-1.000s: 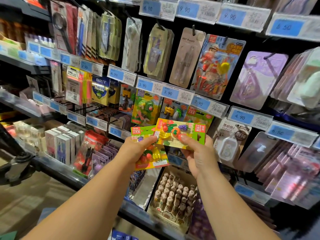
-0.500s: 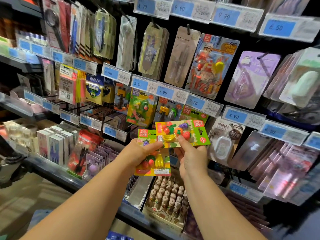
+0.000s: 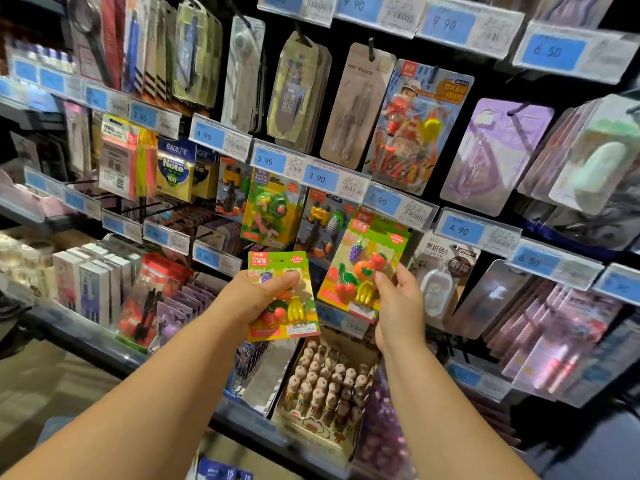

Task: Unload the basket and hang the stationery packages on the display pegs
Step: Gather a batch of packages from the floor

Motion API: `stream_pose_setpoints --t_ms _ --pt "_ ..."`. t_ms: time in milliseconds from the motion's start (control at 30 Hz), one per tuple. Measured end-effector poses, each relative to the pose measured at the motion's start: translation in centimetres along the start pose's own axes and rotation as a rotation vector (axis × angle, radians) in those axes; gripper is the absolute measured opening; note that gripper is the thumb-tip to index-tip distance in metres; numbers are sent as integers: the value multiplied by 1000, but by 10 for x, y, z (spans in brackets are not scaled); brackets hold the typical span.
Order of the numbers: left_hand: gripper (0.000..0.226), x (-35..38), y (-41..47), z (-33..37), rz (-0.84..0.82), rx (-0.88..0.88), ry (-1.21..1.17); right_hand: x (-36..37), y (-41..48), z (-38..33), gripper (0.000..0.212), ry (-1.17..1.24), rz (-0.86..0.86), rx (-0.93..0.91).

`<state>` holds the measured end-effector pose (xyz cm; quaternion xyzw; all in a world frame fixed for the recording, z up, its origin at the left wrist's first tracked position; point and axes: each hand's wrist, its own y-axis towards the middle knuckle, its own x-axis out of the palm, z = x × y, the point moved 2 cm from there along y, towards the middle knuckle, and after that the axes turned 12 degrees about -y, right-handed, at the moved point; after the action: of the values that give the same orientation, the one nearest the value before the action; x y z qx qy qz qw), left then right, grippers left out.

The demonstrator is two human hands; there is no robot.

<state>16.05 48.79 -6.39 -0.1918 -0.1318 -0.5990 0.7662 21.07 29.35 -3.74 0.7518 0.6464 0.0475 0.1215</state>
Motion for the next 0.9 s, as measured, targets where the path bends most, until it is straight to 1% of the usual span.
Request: stream_pose_setpoints --t_ms 67,200,300,400,567,667,767,833,900 --pt "22 -1 2 0 13 4 -15 1 2 0 30 -23 19 -36" --pt "22 -3 6 0 22 14 -12 -4 12 2 24 -51 67 -46" --pt "22 -2 7 1 20 18 -13 -4 17 2 27 -57 107 -43" --pt "22 -1 8 1 16 18 -6 -1 21 5 21 -79 169 -55" --pt "23 0 11 0 13 5 -6 3 23 9 23 -125 257 -72" --pt "22 2 12 0 2 1 -17 3 24 9 17 -127 284 -77" --pt "24 2 12 -1 -3 -3 -15 1 28 7 22 -140 297 -89" --pt "23 2 13 -1 -2 -7 -11 0 33 9 17 -173 285 -80" --pt "24 2 13 -1 -3 -7 -6 -2 36 8 35 -211 279 -54"
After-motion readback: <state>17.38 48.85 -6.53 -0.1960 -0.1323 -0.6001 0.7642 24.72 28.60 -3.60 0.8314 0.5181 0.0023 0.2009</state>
